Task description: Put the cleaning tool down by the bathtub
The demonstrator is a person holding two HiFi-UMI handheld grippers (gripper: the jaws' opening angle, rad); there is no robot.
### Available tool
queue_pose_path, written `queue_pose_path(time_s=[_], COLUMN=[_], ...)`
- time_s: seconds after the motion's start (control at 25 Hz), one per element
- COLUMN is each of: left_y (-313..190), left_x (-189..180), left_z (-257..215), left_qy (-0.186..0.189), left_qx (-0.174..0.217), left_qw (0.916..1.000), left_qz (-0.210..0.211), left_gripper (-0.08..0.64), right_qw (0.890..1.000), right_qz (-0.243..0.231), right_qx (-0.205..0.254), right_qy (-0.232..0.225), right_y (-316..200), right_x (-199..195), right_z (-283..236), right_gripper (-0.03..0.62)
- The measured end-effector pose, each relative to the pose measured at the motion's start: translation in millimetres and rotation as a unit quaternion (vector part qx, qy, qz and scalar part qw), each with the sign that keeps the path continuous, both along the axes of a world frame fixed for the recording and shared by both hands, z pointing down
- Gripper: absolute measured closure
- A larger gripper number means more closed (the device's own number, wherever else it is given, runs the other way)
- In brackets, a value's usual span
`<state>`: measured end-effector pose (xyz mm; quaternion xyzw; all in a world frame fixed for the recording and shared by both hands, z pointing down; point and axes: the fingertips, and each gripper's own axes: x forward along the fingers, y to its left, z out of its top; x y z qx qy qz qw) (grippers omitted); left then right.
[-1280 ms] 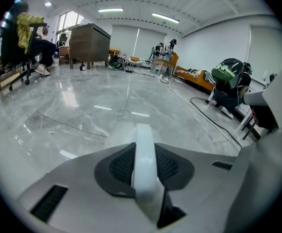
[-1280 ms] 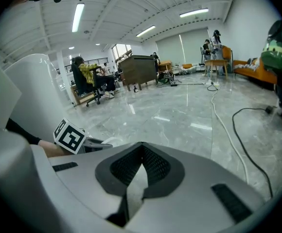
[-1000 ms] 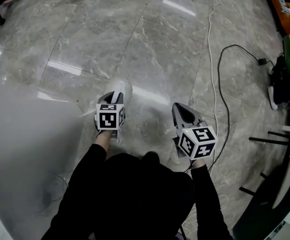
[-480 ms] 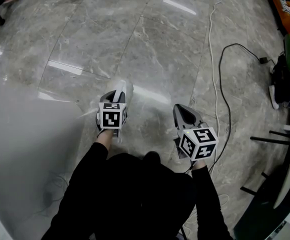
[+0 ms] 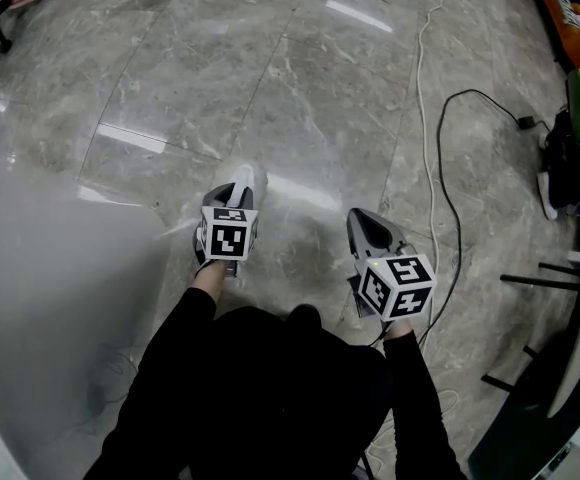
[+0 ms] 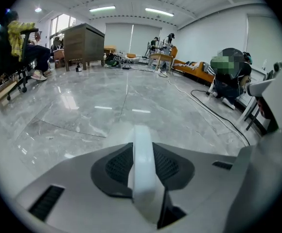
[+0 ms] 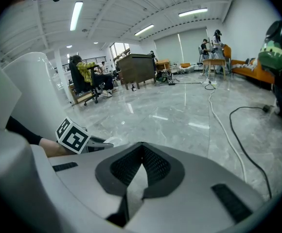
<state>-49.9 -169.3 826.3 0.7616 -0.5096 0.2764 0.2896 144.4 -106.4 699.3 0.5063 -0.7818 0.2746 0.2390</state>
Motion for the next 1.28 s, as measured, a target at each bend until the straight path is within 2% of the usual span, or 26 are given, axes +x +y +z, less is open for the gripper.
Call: queue_pose_path(time_s=[0.24, 0.52, 0.88, 1.08, 1.28], left_y=[-1.0, -3.5, 4.1, 16.2, 26.6], left_x=[3.4, -9.6, -28.9, -27.4, -28.3], left_z=[-21.3, -89.6, -168.7, -197.5, -205.2], left_qy=[0.011, 0.03, 0.052, 0.079, 0.094], left_qx=[0.012, 0.082, 0.15, 0.169, 0.167], left_qw=[0.9998, 0.9962, 0.9872, 0.9823, 0.9812], left_qz=[0.011, 0.002, 0.002, 0.018, 0.026], left_gripper=[0.44, 0.445, 0.529, 0.552, 0.552], right_qw=[1.0, 1.0, 0.999, 0.998, 0.997], right_qz=[0.001, -0.003, -0.013, -0.029, -0.043], right_qx=[0.004, 0.012, 0.039, 0.058, 0.066], right_qy=[0.002, 0.001, 0.006, 0.019, 0.012], right_y=[-0.8, 0.5, 0.2, 5.2, 10.7], right_x=[-0.3, -4.7, -15.3, -23.0, -30.7], right_z=[-3.1, -13.1, -40.9, -56.4, -62.5], right_gripper=[0.592, 0.592, 0.592, 0.592, 0.592])
